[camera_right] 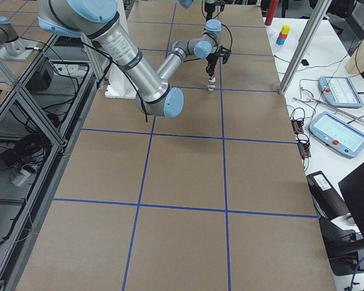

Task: Assemble PPR valve and pipe with both arms
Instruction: 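Press the chrome fitting down onto the valve top with the right gripper, then open the right gripper and lift it away from the assembly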

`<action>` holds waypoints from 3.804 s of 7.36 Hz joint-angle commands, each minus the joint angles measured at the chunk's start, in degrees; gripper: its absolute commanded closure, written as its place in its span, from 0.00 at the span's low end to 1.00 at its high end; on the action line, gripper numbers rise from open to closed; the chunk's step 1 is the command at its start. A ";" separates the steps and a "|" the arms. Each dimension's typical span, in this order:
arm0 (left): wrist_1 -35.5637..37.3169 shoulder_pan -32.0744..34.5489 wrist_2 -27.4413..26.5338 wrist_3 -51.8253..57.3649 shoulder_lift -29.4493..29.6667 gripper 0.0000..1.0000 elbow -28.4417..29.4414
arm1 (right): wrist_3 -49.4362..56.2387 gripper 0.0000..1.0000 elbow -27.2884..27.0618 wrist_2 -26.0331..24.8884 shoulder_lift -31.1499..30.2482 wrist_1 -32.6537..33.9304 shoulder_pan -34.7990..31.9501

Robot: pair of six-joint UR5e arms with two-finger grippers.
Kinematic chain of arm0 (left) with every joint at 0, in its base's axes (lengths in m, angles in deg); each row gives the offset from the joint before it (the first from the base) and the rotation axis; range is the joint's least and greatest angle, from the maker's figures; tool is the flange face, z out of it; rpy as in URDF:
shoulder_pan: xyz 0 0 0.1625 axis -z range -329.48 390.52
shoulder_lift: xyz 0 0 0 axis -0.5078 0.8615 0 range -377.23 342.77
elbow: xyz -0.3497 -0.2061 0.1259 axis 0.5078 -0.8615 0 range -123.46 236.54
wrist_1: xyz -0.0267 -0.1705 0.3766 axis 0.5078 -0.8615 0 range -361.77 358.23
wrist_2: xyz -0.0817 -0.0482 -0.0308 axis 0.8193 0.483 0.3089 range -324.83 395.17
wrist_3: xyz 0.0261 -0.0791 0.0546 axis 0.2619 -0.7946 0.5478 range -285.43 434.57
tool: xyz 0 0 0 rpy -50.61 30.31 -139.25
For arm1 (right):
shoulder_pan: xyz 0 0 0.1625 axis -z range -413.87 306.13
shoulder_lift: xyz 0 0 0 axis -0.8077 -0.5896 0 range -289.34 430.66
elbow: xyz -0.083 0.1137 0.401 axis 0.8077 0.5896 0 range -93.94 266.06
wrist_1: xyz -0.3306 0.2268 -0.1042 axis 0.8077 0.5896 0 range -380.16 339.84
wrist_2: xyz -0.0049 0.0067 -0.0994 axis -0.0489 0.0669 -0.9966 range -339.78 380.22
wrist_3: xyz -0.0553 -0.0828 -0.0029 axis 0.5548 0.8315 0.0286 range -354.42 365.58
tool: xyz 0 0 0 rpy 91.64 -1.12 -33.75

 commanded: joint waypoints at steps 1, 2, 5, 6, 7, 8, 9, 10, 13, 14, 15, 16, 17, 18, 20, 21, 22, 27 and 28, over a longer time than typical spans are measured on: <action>0.00 0.00 0.00 0.00 0.00 0.01 0.00 | 0.35 1.00 0.35 0.00 0.00 0.00 0.05; 0.00 0.00 0.00 0.00 0.00 0.01 0.00 | 0.53 1.00 0.26 -0.09 0.09 -0.09 0.05; 0.00 0.00 0.00 0.00 0.00 0.01 0.00 | 0.62 0.50 0.35 -0.18 0.09 -0.09 0.05; 0.00 0.00 0.00 0.00 0.00 0.01 0.00 | 0.62 0.43 0.35 -0.18 0.09 -0.09 0.13; 0.00 0.00 0.00 0.00 0.00 0.00 0.00 | 0.62 0.39 0.35 -0.18 0.09 -0.09 0.13; 0.00 0.00 0.00 0.00 0.00 0.01 0.00 | 0.44 0.38 0.61 -0.18 0.87 -0.09 0.13; 0.00 0.00 0.00 0.00 0.00 0.01 0.00 | 0.18 0.38 2.27 -0.18 1.93 -0.09 0.13; 0.00 0.00 0.00 0.00 0.00 0.01 0.00 | 0.18 0.37 2.37 -0.18 1.94 -0.09 0.13; 0.00 0.00 0.00 -0.09 0.00 0.01 0.00 | 0.27 0.37 1.94 -0.09 1.94 0.00 0.05; 0.00 0.00 0.00 0.00 0.00 0.01 0.00 | -0.08 0.02 1.76 -0.09 1.85 0.08 0.05; 0.00 0.00 0.00 -0.09 0.09 0.01 0.00 | -0.08 0.01 0.97 0.00 1.67 0.35 0.05; 0.00 0.00 0.00 -0.09 0.09 0.01 0.00 | 0.00 0.00 -0.08 0.17 1.24 0.44 -0.04; 0.00 0.00 0.00 -0.09 0.09 0.01 0.00 | 0.00 0.00 -2.44 0.52 -0.07 0.61 -0.13; 0.00 0.00 0.00 -0.09 0.18 0.01 0.00 | 0.70 0.00 -6.90 0.61 -2.09 3.48 -0.39; 0.00 0.00 0.00 -0.26 0.26 0.01 -0.17 | 5.15 0.00 -20.24 0.88 -12.50 5.10 -2.84; -0.09 0.08 0.00 -0.26 0.18 0.01 -0.52 | 10.76 0.00 -22.83 1.57 -16.74 5.10 -5.12; -0.78 0.17 0.00 -0.26 -0.08 0.01 -0.96 | 16.30 0.00 -24.94 4.54 -21.31 4.83 -8.62; -13.63 7.52 2.02 8.90 -10.88 0.01 0.08 | 51.74 0.00 -24.90 15.11 -49.97 -5.85 -31.46; -13.45 11.82 4.11 16.45 -11.86 0.01 2.26 | 56.56 0.00 -20.26 18.16 -51.31 -8.07 -36.55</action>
